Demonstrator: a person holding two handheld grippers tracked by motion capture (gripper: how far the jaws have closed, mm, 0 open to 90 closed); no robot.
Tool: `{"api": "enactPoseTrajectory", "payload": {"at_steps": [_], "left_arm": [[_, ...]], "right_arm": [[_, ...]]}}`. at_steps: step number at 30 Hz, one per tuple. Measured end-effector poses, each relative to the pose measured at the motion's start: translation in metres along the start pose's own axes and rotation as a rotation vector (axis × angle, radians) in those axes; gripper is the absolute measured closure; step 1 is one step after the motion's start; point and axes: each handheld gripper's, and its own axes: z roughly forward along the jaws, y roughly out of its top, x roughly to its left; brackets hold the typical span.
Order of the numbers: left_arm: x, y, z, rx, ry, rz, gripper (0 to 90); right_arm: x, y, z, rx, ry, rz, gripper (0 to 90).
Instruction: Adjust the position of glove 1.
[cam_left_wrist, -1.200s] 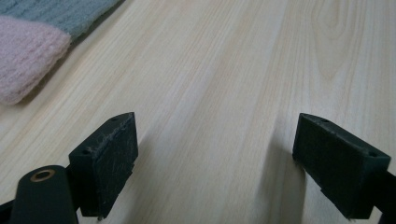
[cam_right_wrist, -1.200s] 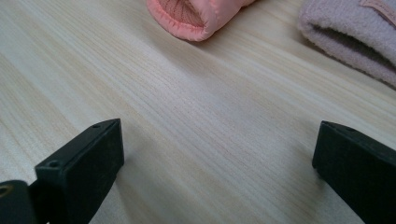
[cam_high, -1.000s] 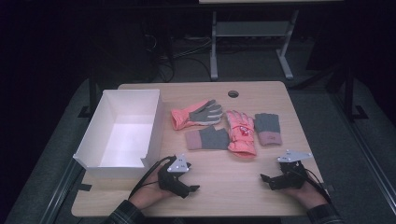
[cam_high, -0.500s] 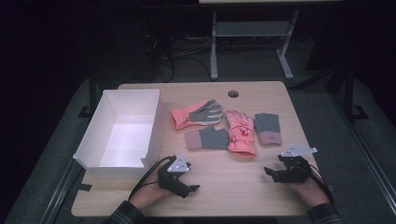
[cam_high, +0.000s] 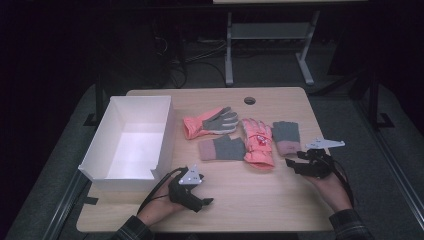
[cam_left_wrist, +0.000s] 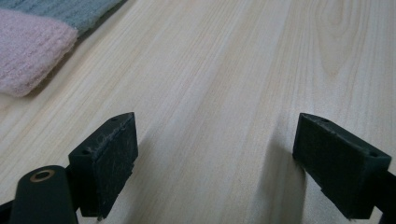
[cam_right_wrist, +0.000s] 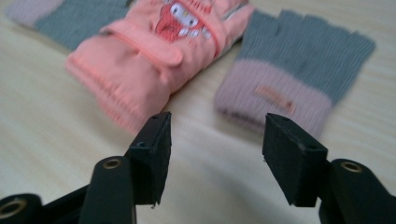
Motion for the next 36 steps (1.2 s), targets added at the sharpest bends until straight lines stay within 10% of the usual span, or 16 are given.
{"api": "enactPoseTrajectory", "payload": {"at_steps": [18, 36], "left_arm": [[0.001, 0.001, 0.0, 0.005, -0.005, 0.0, 13.2], [0.001, 0.001, 0.0, 0.005, -0.005, 0.0, 13.2]], "right_arm": [[-0.036, 0.037, 0.038, -0.039, -0.068, 0.088, 53.1], [-0.049, 0.033, 0.082, 0.027, -0.108, 0.13, 68.8]]}}
